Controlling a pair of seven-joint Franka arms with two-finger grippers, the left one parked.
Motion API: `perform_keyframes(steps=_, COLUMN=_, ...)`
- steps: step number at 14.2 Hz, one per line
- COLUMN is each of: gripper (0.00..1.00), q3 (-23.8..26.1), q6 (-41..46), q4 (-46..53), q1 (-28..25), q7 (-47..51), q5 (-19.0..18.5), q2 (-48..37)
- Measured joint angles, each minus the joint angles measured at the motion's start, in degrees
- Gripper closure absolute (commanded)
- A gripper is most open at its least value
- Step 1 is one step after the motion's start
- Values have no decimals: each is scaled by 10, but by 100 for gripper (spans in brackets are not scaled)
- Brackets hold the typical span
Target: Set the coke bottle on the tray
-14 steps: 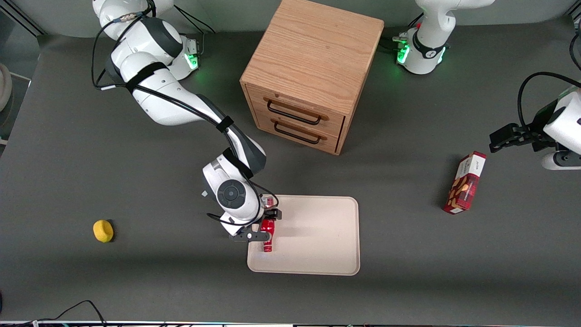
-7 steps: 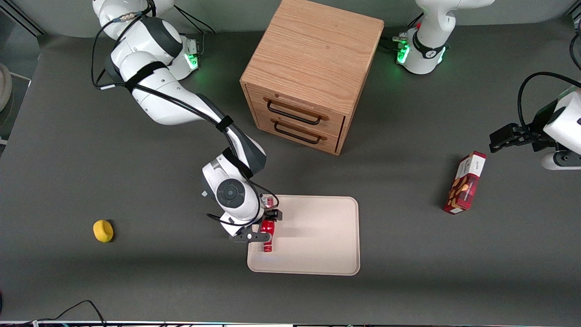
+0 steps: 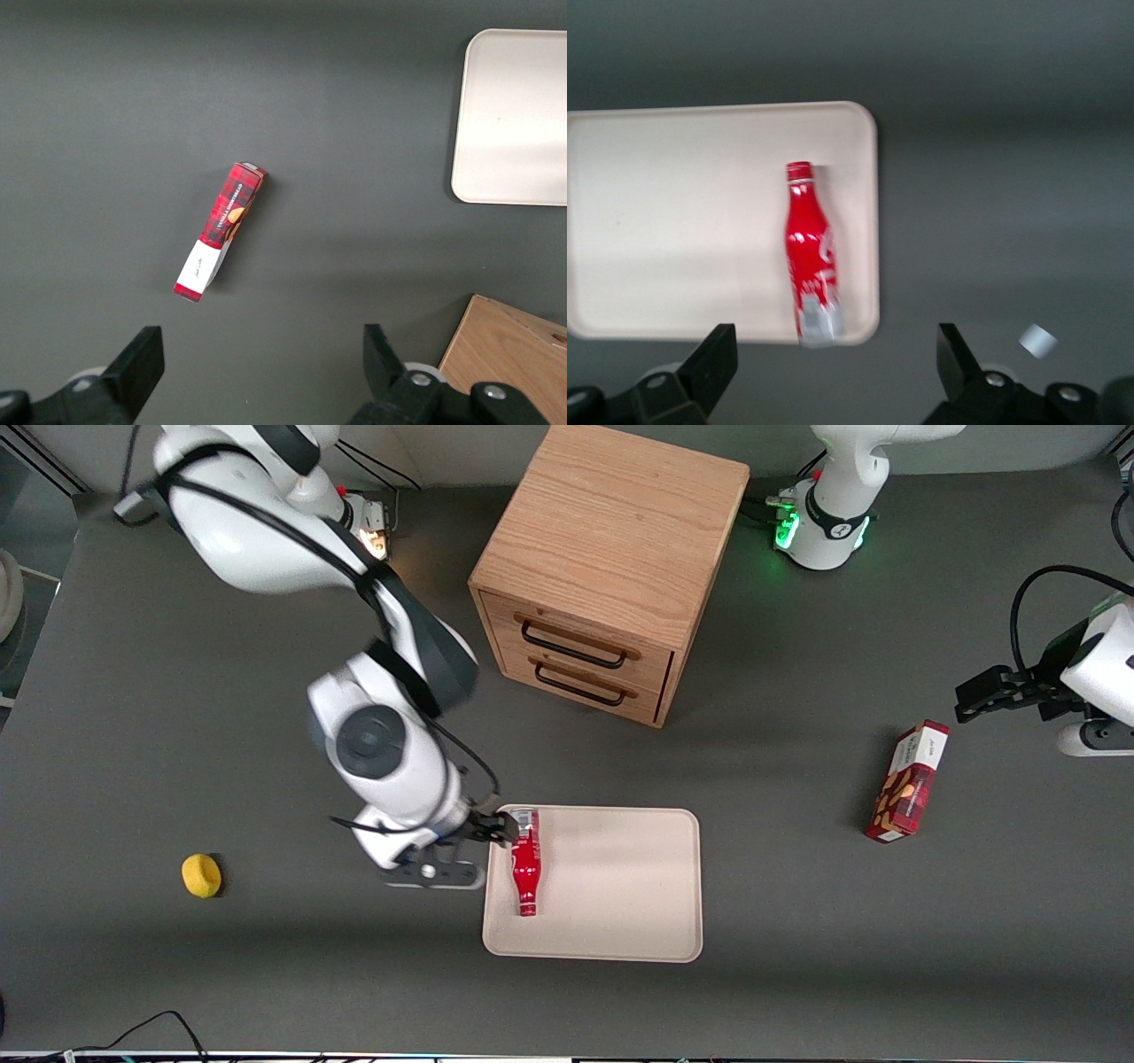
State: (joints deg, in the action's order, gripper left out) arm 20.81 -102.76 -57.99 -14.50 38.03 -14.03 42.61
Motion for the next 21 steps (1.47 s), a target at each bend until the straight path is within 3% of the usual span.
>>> perform_keyframes(steps=4, gripper=0, q3=-13, q6=173, q4=2, q1=46, q7=-1, q5=29, q2=-130)
perform_keyframes(steps=7, gripper=0, q3=-63, q6=293, q4=0, q1=48, q7=-55, q5=40, q2=-203)
perform_keyframes(steps=9, gripper=0, q3=-111, q6=333, q4=-19, q1=48, q7=-91, q5=68, q2=-248)
perform_keyframes(steps=11, gripper=0, q3=-178, q6=325, q4=-75, q1=47, q7=-105, q5=119, q2=-306)
perform_keyframes(steps=13, gripper=0, q3=-227, q6=274, q4=-173, q1=50, q7=-121, q5=143, q2=-375)
perform_keyframes(steps=17, gripper=0, q3=-238, q6=157, q4=-392, q1=46, q7=-123, q5=144, q2=-500)
perform_keyframes(steps=21, gripper=0, q3=-237, q6=128, q4=-462, q1=43, q7=-123, q5=144, q2=-545)
